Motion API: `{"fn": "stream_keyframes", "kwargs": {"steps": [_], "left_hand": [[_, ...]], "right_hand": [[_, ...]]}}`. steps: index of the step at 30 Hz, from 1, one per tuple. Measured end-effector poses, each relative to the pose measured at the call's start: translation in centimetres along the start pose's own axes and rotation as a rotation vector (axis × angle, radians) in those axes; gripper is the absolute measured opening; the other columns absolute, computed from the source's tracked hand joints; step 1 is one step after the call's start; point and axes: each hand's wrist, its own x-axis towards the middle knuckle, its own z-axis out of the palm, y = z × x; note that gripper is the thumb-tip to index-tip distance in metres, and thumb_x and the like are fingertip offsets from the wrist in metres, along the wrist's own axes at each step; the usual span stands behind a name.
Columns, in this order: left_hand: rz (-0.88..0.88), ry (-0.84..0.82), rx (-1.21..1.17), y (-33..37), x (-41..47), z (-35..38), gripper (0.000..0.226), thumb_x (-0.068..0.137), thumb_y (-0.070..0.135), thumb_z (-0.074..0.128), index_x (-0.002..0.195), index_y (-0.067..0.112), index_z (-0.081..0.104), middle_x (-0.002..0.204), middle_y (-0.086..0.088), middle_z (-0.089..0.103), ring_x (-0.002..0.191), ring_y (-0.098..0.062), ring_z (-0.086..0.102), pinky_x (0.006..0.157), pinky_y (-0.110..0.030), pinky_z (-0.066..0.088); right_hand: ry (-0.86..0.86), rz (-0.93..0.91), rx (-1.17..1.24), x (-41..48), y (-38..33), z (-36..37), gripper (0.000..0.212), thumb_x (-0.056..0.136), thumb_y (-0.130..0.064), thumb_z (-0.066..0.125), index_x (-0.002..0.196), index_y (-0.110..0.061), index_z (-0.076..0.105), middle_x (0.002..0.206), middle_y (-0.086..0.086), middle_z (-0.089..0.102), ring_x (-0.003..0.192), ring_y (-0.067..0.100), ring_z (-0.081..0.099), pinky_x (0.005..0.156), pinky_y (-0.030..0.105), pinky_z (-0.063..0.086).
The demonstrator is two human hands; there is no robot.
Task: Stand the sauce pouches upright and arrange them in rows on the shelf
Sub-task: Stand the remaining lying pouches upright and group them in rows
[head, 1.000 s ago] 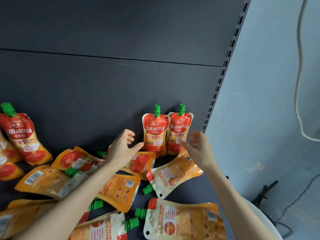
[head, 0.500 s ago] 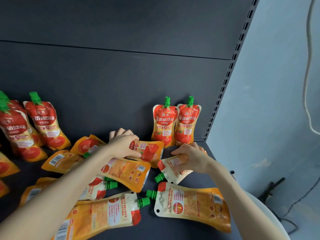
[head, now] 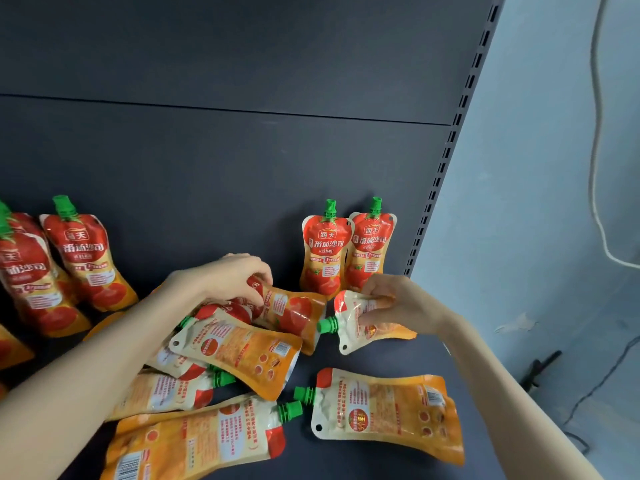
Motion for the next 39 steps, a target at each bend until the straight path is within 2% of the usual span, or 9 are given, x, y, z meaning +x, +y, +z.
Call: {"fn": "stream_keyframes", "kwargs": {"steps": [3, 6, 14, 17, 21, 29, 32, 35, 39], "left_hand": [[0.067, 0.041, 0.001, 1.0, -0.6, -1.5, 0.012, 0.077, 0.032, 0.071, 0.080, 0.037, 0.060, 0.093, 0.011, 0.050, 0.090, -0.009, 0.051, 0.077, -0.032, 0.049], [0.080, 0.090, 0.046, 2.4, -1.6, -3.1, 0.011, 0.077, 0.039, 0.070, 0.081, 0.039, 0.060, 0.089, 0.013, 0.052, 0.086, -0.008, 0.054, 0.070, -0.028, 0.050], [0.064, 0.078, 0.266, 7.2, -3.0, -6.3, 0.040, 0.077, 0.026, 0.067, 0.112, 0.038, 0.051, 0.100, 0.009, 0.055, 0.087, -0.010, 0.054, 0.063, -0.029, 0.051], [0.063, 0.109, 0.398, 8.6, -2.5, -6.7, 0.039, 0.077, 0.031, 0.068, 0.110, 0.036, 0.050, 0.097, 0.008, 0.048, 0.087, -0.012, 0.049, 0.054, -0.022, 0.037], [0.115, 0.216, 0.420, 9.9, -1.9, -6.4, 0.042, 0.073, 0.037, 0.075, 0.108, 0.030, 0.053, 0.095, 0.009, 0.049, 0.092, -0.014, 0.052, 0.053, -0.021, 0.035], [0.213, 0.523, -0.046, 9.6, -2.6, -2.7, 0.056, 0.077, 0.022, 0.073, 0.127, 0.027, 0.046, 0.108, 0.008, 0.051, 0.100, -0.011, 0.053, 0.072, -0.022, 0.046], [0.167, 0.648, -0.416, 9.5, -2.7, 0.0, 0.064, 0.076, 0.025, 0.075, 0.129, 0.033, 0.040, 0.108, 0.010, 0.057, 0.095, -0.006, 0.058, 0.073, -0.024, 0.052], [0.086, 0.762, -0.725, 9.0, -2.4, 2.3, 0.041, 0.079, 0.028, 0.072, 0.114, 0.026, 0.051, 0.094, 0.018, 0.061, 0.087, -0.001, 0.063, 0.065, -0.012, 0.052], [-0.018, 0.731, -1.025, 8.7, -2.4, 4.2, 0.023, 0.087, 0.030, 0.059, 0.107, 0.019, 0.058, 0.095, 0.010, 0.064, 0.094, -0.009, 0.063, 0.071, -0.017, 0.052]], "right_hand": [[0.095, -0.042, 0.221, -0.2, -0.6, -0.4, 0.023, 0.075, -0.013, 0.076, 0.088, -0.017, 0.058, 0.096, 0.003, 0.069, 0.089, 0.021, 0.065, 0.078, 0.035, 0.053], [0.195, -0.088, 0.446, -0.2, -1.0, -0.2, 0.023, 0.075, -0.004, 0.075, 0.092, -0.006, 0.059, 0.092, 0.003, 0.071, 0.087, 0.019, 0.067, 0.076, 0.032, 0.056], [0.479, -0.128, 0.684, 0.4, -2.1, 1.6, 0.022, 0.075, -0.003, 0.073, 0.091, -0.016, 0.064, 0.087, -0.005, 0.075, 0.082, 0.013, 0.071, 0.066, 0.024, 0.056], [0.580, -0.108, 0.660, 0.5, -2.1, 2.8, 0.024, 0.075, -0.010, 0.076, 0.091, -0.021, 0.061, 0.092, -0.004, 0.073, 0.084, 0.011, 0.070, 0.068, 0.024, 0.057], [0.644, -0.085, 0.614, 0.2, -1.7, 3.4, 0.026, 0.077, -0.014, 0.074, 0.092, -0.021, 0.054, 0.094, -0.003, 0.069, 0.082, 0.006, 0.068, 0.063, 0.019, 0.055], [0.489, -0.096, 0.774, -0.6, -1.9, 4.3, 0.012, 0.090, -0.017, 0.059, 0.100, -0.022, 0.062, 0.095, -0.006, 0.071, 0.087, 0.009, 0.069, 0.064, 0.018, 0.054], [0.551, -0.097, 0.846, -0.4, -2.2, 5.2, 0.013, 0.092, -0.018, 0.056, 0.100, -0.024, 0.062, 0.094, -0.006, 0.072, 0.086, 0.010, 0.070, 0.064, 0.021, 0.055], [0.650, -0.092, 0.859, -0.1, -2.7, 6.1, 0.017, 0.094, -0.019, 0.053, 0.107, -0.028, 0.058, 0.101, -0.007, 0.070, 0.093, 0.013, 0.068, 0.073, 0.028, 0.057], [0.682, -0.090, 0.836, -0.2, -3.2, 6.9, 0.036, 0.097, -0.021, 0.047, 0.133, -0.023, 0.045, 0.121, -0.005, 0.063, 0.111, 0.011, 0.060, 0.094, 0.039, 0.051]]}}
